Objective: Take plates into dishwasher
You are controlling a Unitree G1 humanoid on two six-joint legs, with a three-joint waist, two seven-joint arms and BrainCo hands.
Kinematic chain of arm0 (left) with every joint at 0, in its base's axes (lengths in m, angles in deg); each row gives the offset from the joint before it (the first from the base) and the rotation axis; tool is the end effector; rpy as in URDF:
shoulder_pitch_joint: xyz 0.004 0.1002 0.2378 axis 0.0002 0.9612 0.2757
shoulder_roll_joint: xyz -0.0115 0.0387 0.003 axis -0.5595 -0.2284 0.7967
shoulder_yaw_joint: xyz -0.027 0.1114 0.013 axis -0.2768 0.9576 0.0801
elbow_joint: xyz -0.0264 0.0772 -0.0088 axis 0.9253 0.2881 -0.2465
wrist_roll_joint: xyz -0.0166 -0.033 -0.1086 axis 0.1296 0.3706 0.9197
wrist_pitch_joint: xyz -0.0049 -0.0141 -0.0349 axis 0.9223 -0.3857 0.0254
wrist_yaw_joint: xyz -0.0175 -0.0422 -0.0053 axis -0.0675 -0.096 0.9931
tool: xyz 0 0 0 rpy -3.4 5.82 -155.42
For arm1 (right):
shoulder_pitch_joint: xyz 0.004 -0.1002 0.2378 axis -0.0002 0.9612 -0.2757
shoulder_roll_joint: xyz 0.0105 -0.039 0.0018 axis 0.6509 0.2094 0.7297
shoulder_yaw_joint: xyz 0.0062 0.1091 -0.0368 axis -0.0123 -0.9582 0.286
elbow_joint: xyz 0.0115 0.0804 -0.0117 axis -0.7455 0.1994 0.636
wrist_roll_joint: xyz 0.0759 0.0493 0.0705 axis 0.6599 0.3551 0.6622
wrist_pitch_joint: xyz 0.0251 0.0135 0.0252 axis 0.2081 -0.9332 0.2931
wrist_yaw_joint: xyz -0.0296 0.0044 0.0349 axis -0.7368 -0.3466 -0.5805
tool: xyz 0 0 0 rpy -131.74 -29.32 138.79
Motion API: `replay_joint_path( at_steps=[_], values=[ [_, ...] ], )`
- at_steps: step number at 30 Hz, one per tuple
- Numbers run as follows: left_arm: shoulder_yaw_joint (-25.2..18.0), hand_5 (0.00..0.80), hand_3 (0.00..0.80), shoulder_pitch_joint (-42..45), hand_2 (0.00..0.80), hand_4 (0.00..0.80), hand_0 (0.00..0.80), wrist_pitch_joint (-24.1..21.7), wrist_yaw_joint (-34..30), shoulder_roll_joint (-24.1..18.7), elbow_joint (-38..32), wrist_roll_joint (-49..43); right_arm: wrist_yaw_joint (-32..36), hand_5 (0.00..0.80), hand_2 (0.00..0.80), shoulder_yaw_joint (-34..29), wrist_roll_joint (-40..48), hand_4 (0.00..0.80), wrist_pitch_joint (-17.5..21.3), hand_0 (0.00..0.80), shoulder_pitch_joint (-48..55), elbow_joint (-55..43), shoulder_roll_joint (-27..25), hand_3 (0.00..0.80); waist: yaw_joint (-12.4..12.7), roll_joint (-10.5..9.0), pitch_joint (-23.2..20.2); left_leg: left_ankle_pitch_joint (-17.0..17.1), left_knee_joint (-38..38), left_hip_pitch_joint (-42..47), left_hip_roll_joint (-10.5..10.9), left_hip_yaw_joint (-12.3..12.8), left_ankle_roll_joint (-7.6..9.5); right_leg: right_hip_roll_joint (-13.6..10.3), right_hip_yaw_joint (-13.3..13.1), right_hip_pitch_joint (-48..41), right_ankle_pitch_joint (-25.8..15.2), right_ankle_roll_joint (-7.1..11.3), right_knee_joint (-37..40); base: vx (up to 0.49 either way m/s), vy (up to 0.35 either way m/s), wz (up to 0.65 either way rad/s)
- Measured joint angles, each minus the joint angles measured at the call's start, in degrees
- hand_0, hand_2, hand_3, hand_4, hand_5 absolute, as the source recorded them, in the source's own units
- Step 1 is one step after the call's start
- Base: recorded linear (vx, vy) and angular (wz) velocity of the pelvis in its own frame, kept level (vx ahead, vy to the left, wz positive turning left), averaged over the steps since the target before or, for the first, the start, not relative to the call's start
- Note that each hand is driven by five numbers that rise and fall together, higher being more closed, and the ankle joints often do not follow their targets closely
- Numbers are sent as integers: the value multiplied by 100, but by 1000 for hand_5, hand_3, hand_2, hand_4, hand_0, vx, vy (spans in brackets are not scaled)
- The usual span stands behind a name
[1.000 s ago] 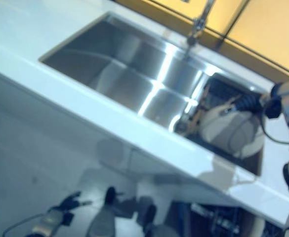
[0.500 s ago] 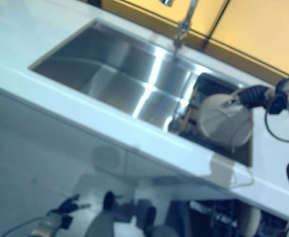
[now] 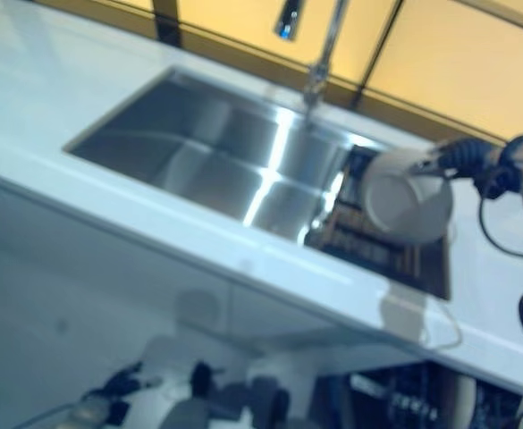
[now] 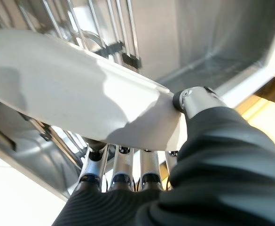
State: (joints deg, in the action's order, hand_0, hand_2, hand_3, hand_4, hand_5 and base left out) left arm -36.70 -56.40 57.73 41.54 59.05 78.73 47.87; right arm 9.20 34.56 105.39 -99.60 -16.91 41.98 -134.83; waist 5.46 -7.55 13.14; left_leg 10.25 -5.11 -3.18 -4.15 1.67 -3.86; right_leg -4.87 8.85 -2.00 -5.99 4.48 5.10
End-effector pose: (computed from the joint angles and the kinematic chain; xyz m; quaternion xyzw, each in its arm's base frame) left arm 0.1246 0.2882 -0.0972 0.2232 0.4548 0.0091 0.8621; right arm 0.3302 -0.3526 0.2752 -0.2850 0.1721 0.1207 0.9352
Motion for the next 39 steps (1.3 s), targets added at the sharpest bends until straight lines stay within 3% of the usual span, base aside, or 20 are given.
replay_joint_path(
  at_steps=[7,10,15,18,19,20,21,23,24,25,26,27,28,29,31,34,36,38,39],
  values=[
    [18,0,0,-4,0,0,0,1,-22,37,75,-31,-729,800,800,-431,516,800,195,800,5,-93,4,800,-29,-5,-10,-57,14,174,111,115,88,-116,-158,-66,-17,64,-1,-38,136,-10],
    [16,0,0,8,0,0,0,12,-105,37,166,-309,-1032,800,800,-723,859,800,215,800,56,-295,0,800,-154,-49,-40,-91,15,246,171,158,136,-178,-224,-75,-23,125,-16,-2,90,-15],
    [30,0,0,21,0,0,0,113,-182,32,275,-725,-1249,800,800,-1094,1132,800,239,800,528,-696,-6,800,-297,-131,-95,-170,-7,440,164,412,204,-184,-313,43,-75,350,-329,-50,59,-35],
    [46,0,0,1,0,0,0,138,-178,4,445,-801,-1296,800,800,-1118,1231,800,303,800,852,-832,-7,800,-314,-68,-104,-229,-11,473,-44,501,279,14,-131,401,-862,995,-332,-125,-6,-103],
    [39,0,0,10,0,0,0,159,-177,16,492,-802,-1301,800,800,-1131,1241,800,308,800,949,-824,-62,800,-345,-3,-92,-200,-18,479,-155,622,340,-22,166,426,-736,919,-466,-109,-50,-64],
    [47,0,0,-24,0,0,0,175,-173,53,492,-800,-1305,800,800,-1131,1242,800,309,800,1025,-827,-178,800,-332,101,-127,-182,-17,468,-320,823,358,-86,388,474,-508,691,-847,-111,-66,-52],
    [50,0,0,-29,0,0,0,174,-174,81,493,-800,-1307,800,800,-1137,1246,800,312,800,1034,-837,-271,800,-301,250,-165,-200,-15,446,-486,930,333,-128,455,485,-359,688,-1169,-104,-77,-55],
    [148,0,0,-33,0,0,0,181,-171,58,498,-799,-1309,800,800,-1320,1287,800,325,800,1034,-924,-468,800,-275,424,-276,-259,-2,369,-775,907,259,-260,493,425,32,738,-1782,-91,-78,-49],
    [177,0,0,-36,0,0,0,180,-171,19,497,-799,-1311,800,800,-1375,1311,800,335,800,1033,-962,-504,800,-261,377,-323,-278,12,335,-769,887,233,-324,500,380,52,739,-1788,-114,-105,-60],
    [275,0,0,-16,0,0,0,195,-178,-142,622,-800,-1310,800,800,-1544,1386,800,364,800,1015,-1047,-529,800,-201,58,-445,-277,127,224,-503,829,210,-602,449,206,-341,818,-1542,-106,-100,-58],
    [274,0,0,-43,0,0,0,215,-174,-123,707,-798,-1310,800,800,-1606,1437,800,385,800,1000,-1043,-532,800,-166,-23,-450,-275,260,166,-393,845,200,-651,416,211,-217,830,-1430,-147,-151,-95],
    [346,0,0,-95,0,0,0,233,-190,52,778,-799,-1311,800,800,-1724,1534,800,480,800,955,-1089,-538,800,-173,-77,-444,-607,768,-71,3,1005,388,-760,360,205,-322,801,-987,-106,-135,-107],
    [339,0,0,-87,0,0,0,221,-186,124,779,-799,-1321,800,800,-1683,1544,800,465,800,1006,-1055,-507,800,-137,-42,-453,-594,667,-29,10,1000,422,-699,273,183,-645,802,-584,-114,-170,-132],
    [271,0,0,-51,0,0,0,219,-184,146,779,-800,-1312,800,800,-1640,1550,800,426,800,1149,-1064,-460,800,-149,60,-438,-489,417,69,-174,1182,452,-618,307,105,-870,950,-325,-104,-175,-91],
    [197,0,0,-72,0,0,0,202,-172,121,757,-799,-1305,800,800,-1641,1568,800,345,800,1343,-1022,-516,800,-324,174,-438,-427,186,206,-381,1416,513,-763,594,55,-557,794,-907,-116,-193,-54],
    [197,0,0,-87,0,0,0,143,-168,-33,718,-799,-1288,800,800,-1711,1597,800,351,800,1362,-1041,-640,800,-298,140,-511,-417,78,211,-590,1564,497,-908,685,-216,-314,927,-1002,-86,-232,-65],
    [200,0,0,-14,0,0,0,106,-160,-218,774,-799,-1249,800,800,-1723,1752,800,375,800,1349,-1087,-671,800,-275,-102,-661,-346,-13,147,-620,1558,362,-800,784,-498,-524,975,-581,-70,-272,-74],
    [209,0,0,68,0,0,0,99,-165,-136,794,-800,-1191,800,800,-1720,1894,800,390,800,1356,-1136,-677,800,-315,-53,-662,-350,-13,168,-748,1536,308,-644,788,-472,-498,975,-452,-52,-252,-61],
    [205,0,0,127,0,0,0,71,-165,-42,805,-799,-1151,800,800,-1719,1928,800,372,800,1374,-1129,-742,800,-370,-46,-681,-386,-12,149,-782,1571,134,-612,807,-501,-361,934,-335,-38,-243,-34]
  ],
)
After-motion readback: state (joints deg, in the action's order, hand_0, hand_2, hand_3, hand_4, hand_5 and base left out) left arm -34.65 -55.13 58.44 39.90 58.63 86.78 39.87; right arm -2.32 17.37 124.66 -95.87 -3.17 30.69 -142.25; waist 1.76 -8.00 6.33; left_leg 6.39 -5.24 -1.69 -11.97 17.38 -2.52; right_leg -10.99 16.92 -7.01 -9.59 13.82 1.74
